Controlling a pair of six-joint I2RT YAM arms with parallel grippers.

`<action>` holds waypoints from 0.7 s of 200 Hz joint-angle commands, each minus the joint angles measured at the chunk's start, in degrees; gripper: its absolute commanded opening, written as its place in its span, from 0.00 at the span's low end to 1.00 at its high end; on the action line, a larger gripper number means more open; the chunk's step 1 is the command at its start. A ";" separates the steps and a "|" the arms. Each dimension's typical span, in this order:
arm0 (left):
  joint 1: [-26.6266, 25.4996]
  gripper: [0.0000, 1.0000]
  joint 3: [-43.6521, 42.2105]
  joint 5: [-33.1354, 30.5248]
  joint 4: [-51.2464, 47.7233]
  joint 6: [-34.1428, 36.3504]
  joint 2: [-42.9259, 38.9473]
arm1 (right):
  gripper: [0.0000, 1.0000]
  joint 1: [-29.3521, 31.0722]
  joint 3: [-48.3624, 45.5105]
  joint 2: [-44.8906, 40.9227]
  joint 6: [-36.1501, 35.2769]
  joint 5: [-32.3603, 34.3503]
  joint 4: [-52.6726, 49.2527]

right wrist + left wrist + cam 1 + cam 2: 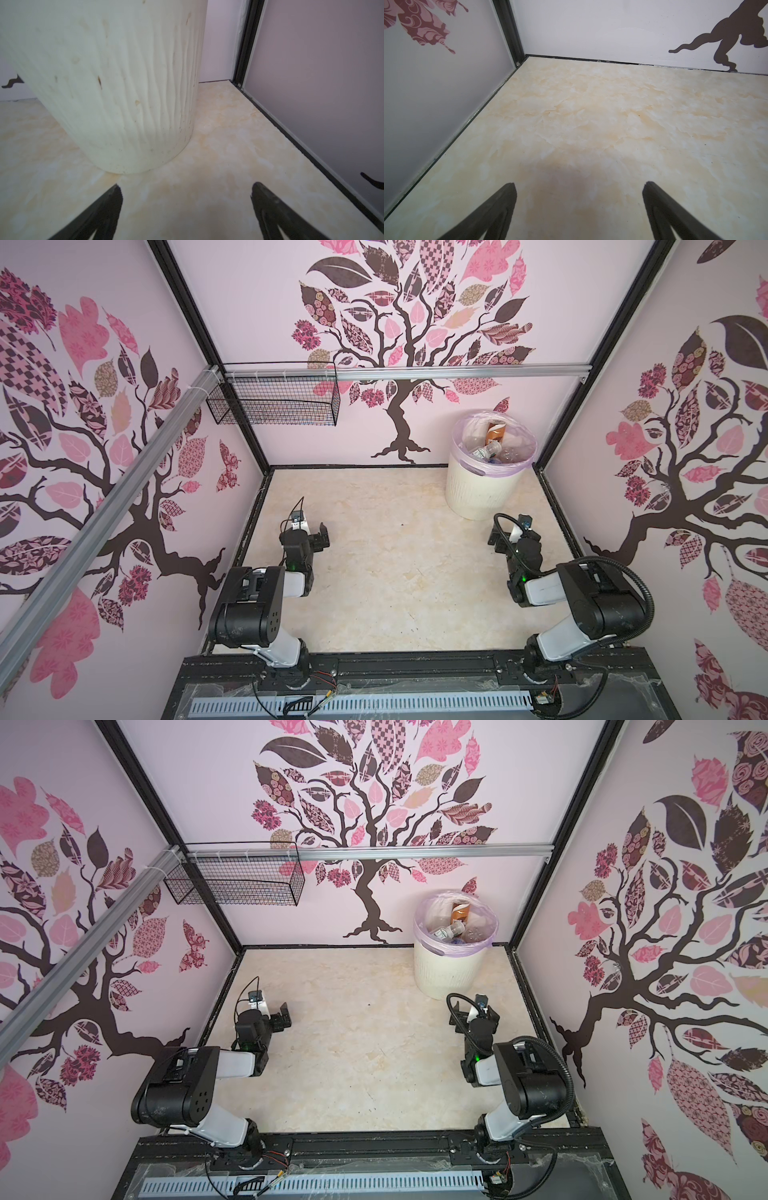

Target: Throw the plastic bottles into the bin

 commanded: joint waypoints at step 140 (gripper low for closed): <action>-0.27 0.99 -1.21 -0.77 2.19 0.60 -0.57 | 1.00 -0.14 0.49 -0.59 1.79 -3.98 -3.91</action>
